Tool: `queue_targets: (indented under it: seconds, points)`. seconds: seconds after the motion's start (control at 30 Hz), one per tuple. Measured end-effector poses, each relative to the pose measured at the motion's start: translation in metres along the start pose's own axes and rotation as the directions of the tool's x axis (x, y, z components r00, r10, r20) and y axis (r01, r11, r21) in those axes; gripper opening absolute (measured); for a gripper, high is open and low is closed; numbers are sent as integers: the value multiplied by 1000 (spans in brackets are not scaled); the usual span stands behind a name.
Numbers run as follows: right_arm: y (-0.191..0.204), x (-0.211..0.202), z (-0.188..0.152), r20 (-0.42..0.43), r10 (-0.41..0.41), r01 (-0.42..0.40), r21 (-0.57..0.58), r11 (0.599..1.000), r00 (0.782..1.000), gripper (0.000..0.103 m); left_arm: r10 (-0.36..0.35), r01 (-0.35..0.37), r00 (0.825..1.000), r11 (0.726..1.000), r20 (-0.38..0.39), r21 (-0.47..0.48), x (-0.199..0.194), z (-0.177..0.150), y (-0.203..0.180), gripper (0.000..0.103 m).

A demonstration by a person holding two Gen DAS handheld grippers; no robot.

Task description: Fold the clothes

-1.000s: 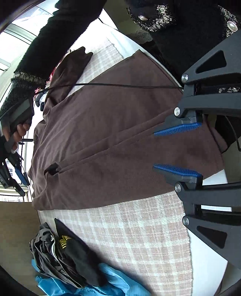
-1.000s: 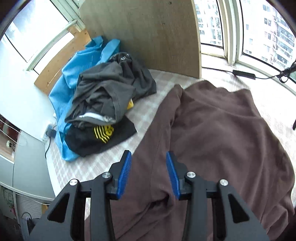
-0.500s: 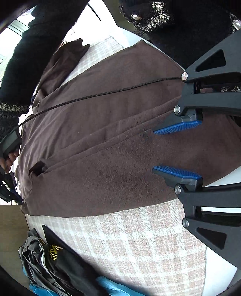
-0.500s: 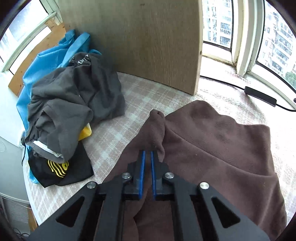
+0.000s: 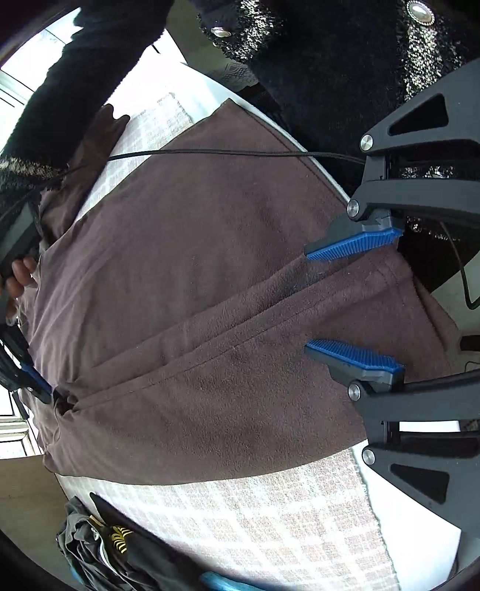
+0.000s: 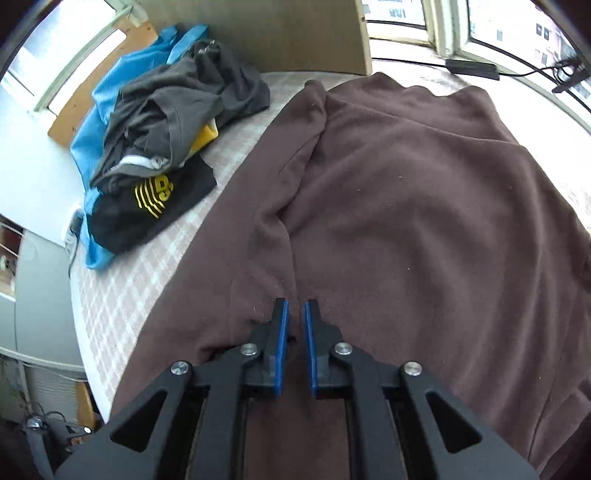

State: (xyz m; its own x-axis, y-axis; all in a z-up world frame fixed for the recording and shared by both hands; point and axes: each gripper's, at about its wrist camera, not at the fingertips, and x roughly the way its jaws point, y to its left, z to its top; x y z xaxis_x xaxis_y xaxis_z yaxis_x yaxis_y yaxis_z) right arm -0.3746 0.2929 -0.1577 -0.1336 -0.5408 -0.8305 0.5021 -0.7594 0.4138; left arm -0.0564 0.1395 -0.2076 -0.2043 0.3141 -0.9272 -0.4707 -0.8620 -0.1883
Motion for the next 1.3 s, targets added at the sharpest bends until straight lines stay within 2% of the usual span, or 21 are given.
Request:
queue_targets:
  seconds: [0.07, 0.1, 0.13, 0.17, 0.2, 0.3, 0.37, 0.43, 0.57, 0.63, 0.77, 0.87, 1.0, 1.13, 1.23, 1.3]
  points:
    - [-10, -56, -19, 117, 24, -30, 51, 998, 993, 10, 7, -6, 999, 1000, 38, -11, -17, 0, -2, 42]
    - [-15, -83, -28, 175, 33, -47, 75, 996, 984, 14, 16, -15, 998, 1000, 61, -19, -26, 0, -2, 42]
    - [-20, -111, -37, 233, 41, -66, 98, 993, 972, 18, 20, -18, 996, 999, 89, -26, -34, -1, -3, 42]
    - [-27, -139, -50, 287, 35, -73, 124, 990, 957, 28, 12, -9, 993, 999, 117, -31, -41, 1, -5, 42]
    - [-35, -165, -70, 333, 5, -62, 160, 985, 943, 38, -3, 8, 990, 999, 143, -34, -44, 4, -6, 43]
    - [-56, -238, -136, 428, -121, -2, 276, 961, 896, 40, -51, 54, 980, 998, 192, -12, -52, 10, -11, 43]
    - [-69, -274, -192, 440, -228, 56, 370, 927, 869, 40, -82, 78, 976, 997, 201, 28, -49, 13, -22, 43]
    - [-80, -298, -250, 416, -334, 107, 481, 870, 846, 40, -117, 110, 974, 993, 195, 46, -42, 20, -32, 44]
    - [-97, -321, -344, 301, -477, 208, 624, 753, 826, 40, -179, 166, 967, 982, 179, 86, -26, 36, -53, 44]
    - [-103, -323, -377, 236, -527, 269, 653, 708, 816, 40, -169, 152, 974, 982, 154, 114, -13, 47, -67, 44]
    - [-124, -321, -412, 189, -539, 279, 691, 667, 820, 43, -130, 117, 986, 986, 106, 117, 3, 78, -82, 44]
    - [-145, -314, -420, 188, -542, 282, 690, 666, 819, 44, -115, 94, 985, 982, 130, 162, 1, 110, -91, 44]
    - [-177, -290, -407, 180, -504, 280, 653, 703, 844, 48, -44, 6, 987, 970, 151, 242, 9, 168, -100, 45]
    - [-203, -278, -395, 193, -505, 296, 616, 730, 841, 48, -3, -50, 986, 947, 165, 316, 30, 228, -109, 45]
    - [-216, -273, -394, 253, -454, 220, 616, 756, 854, 49, 2, -51, 989, 941, 146, 335, 54, 264, -112, 45]
    - [-219, -270, -396, 310, -372, 127, 594, 794, 875, 49, 1, -46, 992, 938, 130, 344, 70, 286, -113, 45]
